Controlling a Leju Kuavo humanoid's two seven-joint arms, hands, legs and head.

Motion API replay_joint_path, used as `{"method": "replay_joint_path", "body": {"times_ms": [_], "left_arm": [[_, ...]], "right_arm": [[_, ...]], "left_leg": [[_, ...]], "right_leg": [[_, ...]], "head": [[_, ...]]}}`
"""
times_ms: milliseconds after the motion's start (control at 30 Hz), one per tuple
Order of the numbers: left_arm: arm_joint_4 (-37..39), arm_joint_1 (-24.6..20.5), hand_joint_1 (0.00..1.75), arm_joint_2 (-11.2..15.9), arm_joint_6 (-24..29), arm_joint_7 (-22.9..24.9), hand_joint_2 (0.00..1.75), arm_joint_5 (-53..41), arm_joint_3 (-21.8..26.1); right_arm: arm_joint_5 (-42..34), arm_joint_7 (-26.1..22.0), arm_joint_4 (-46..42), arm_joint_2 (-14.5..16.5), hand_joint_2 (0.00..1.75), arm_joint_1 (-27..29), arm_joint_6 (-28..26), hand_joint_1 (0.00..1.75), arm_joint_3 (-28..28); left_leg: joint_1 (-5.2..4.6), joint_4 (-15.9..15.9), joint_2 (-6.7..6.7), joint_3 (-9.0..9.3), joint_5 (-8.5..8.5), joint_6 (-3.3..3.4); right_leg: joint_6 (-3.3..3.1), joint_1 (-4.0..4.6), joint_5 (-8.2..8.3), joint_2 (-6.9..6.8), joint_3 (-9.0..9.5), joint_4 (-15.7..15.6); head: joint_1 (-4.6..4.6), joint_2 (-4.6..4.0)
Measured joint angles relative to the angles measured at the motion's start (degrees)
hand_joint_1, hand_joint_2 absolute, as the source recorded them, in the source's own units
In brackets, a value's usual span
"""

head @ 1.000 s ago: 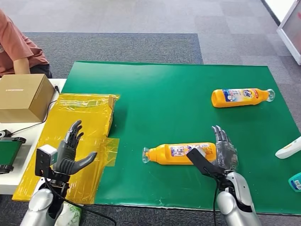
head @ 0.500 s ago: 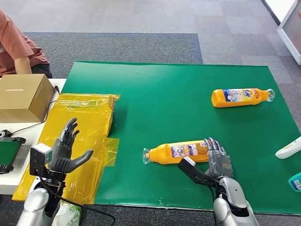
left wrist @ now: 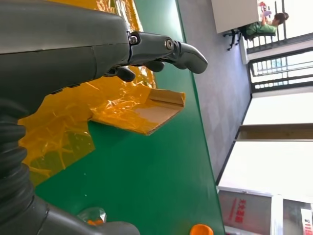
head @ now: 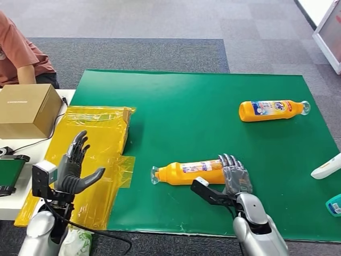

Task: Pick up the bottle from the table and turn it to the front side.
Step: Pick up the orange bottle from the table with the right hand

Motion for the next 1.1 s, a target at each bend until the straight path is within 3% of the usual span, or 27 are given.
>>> {"method": "replay_joint_path", "body": {"times_ms": [233,367,833,933,1100], "left_arm": [[1.58,-2.17,0.0,-0.46,-0.93,0.01,1.75,1.31,-0.84],[2.73,-3.08,0.0,-0.69,-1.04,0.01,1.75,1.79,-1.44],[3.8,-3.54,0.0,-0.86,-1.07,0.01,1.75,2.43,-1.63],[3.8,-3.46,0.0,-0.84,-0.91,-0.04,1.75,2.71,-1.62],[3.81,-2.97,0.0,-0.44,-0.16,-1.11,1.75,3.68,-1.62]], "right_arm": [[6.03,1.8,12.01,1.37,1.75,-9.25,-1.88,0.05,3.62],[7.51,1.97,17.7,2.35,1.75,-13.13,-1.77,1.74,5.24],[5.05,-1.47,23.94,3.48,1.75,-16.26,-3.28,1.75,7.15],[-6.93,-9.11,22.74,3.53,1.75,-15.83,-0.17,1.75,5.86],[-36.86,-22.44,17.14,3.8,1.75,-11.87,13.08,1.75,1.08]], "left_leg": [[0.04,0.0,0.01,0.11,0.1,-0.02],[0.06,0.0,0.01,0.17,0.14,-0.05],[0.06,0.0,0.01,0.22,0.15,-0.04],[0.08,0.0,0.02,0.25,0.14,-0.06],[0.1,0.0,-0.01,0.16,0.14,-0.07]], "right_leg": [[-0.04,0.03,0.11,0.01,0.08,0.0],[-0.06,0.05,0.13,0.0,0.14,0.0],[-0.08,0.05,0.15,0.02,0.18,0.0],[-0.08,0.07,0.15,0.07,0.19,0.0],[-0.09,0.1,0.14,0.0,0.17,0.0]], "head": [[-0.01,0.01],[0.0,-0.01],[0.01,0.0],[0.0,0.0],[0.01,0.0]]}}
